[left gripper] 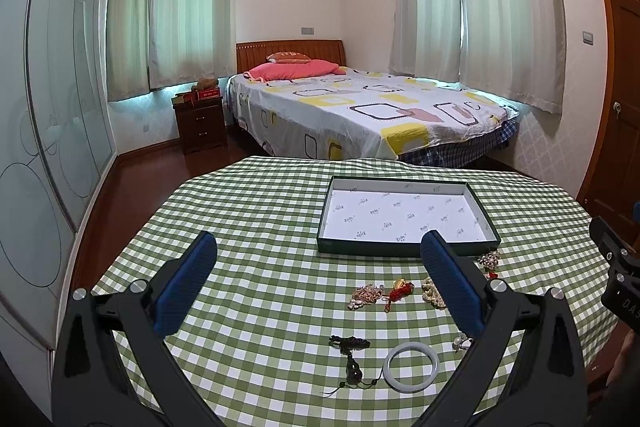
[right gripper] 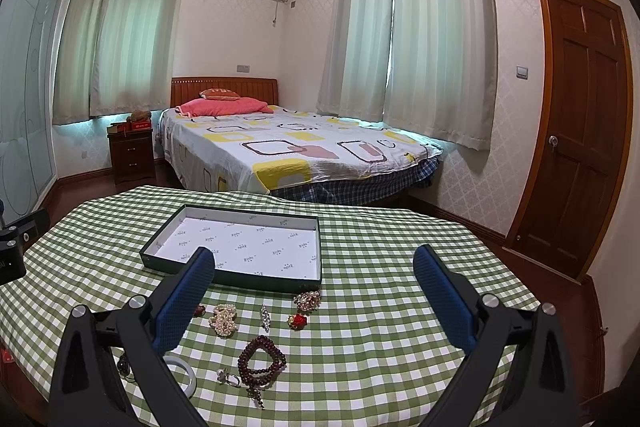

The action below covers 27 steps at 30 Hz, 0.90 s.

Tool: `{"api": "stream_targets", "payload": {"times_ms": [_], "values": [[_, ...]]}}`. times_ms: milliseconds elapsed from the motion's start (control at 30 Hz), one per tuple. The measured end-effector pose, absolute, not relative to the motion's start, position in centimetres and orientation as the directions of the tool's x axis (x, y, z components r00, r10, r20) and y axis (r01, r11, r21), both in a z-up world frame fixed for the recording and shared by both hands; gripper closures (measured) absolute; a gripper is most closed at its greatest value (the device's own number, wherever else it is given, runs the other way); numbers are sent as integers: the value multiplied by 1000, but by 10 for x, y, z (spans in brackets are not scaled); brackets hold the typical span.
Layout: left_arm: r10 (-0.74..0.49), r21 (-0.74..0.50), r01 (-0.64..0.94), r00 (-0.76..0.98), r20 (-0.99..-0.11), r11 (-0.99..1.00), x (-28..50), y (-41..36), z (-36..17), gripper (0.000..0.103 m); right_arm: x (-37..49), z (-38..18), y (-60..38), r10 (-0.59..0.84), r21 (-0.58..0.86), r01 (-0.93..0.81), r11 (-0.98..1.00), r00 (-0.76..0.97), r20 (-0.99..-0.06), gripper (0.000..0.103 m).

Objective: Organize jewelry

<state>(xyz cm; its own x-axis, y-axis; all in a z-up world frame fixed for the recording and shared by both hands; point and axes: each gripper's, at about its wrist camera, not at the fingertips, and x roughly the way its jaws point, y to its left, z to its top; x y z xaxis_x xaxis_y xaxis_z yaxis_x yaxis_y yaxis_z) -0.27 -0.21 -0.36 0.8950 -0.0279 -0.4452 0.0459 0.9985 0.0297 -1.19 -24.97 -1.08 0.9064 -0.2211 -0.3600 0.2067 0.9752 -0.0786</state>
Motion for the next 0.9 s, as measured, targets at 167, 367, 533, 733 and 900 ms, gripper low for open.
{"api": "stream_targets", "payload": {"times_ms": [167, 367, 533, 733, 900], "values": [[-28, 28, 46, 891, -452, 999, -1, -2, -3, 4, -12, -11, -250, -223, -79, 208, 975, 907, -358, 6], [-28, 27, 45, 891, -454, 999, -1, -1, -3, 4, -12, -11, -251, -222, -78, 208, 975, 907, -358, 6], [-28, 28, 45, 889, -457, 999, -1, -1, -4, 4, -13, -10, -251, -221, -78, 207, 975, 907, -359, 6], [-28, 25, 44, 888, -460, 999, 0, 0, -4, 4, -12, -11, -250, -220, -77, 206, 975, 907, -360, 6], [-28, 25, 44, 887, -461, 999, -1, 0, -5, 4, -13, -10, -251, -220, -77, 206, 976, 907, -360, 6]]}}
